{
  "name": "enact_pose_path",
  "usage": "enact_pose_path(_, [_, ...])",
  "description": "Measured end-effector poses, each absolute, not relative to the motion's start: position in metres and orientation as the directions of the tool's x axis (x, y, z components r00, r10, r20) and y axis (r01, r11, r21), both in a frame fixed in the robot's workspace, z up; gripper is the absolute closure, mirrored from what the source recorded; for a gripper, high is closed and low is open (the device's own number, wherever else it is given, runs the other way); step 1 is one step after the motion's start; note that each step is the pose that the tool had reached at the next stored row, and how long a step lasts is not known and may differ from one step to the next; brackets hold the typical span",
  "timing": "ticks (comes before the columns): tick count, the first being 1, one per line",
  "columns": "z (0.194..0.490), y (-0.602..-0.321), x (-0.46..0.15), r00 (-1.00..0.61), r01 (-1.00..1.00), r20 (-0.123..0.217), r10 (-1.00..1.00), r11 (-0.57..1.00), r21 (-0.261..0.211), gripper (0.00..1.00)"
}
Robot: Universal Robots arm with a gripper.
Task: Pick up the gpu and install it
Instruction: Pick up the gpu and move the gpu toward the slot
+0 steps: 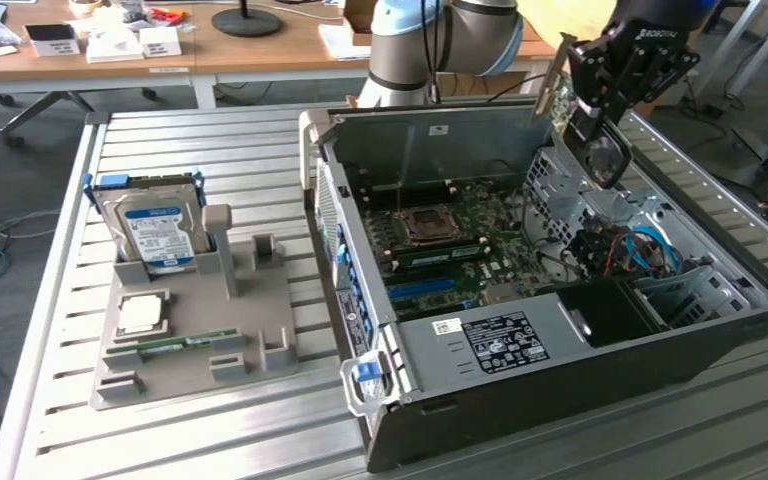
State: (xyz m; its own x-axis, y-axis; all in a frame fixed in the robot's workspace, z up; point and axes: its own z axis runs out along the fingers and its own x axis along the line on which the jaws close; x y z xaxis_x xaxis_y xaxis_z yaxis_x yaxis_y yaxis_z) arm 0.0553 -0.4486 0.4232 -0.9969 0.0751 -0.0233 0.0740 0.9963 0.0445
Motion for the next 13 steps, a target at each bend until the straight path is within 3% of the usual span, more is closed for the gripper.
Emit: enact_pose_path(13, [0.411,-0.445,0.055,-0.997,0.074,-0.023,0.075,0.996,0.045,0.73])
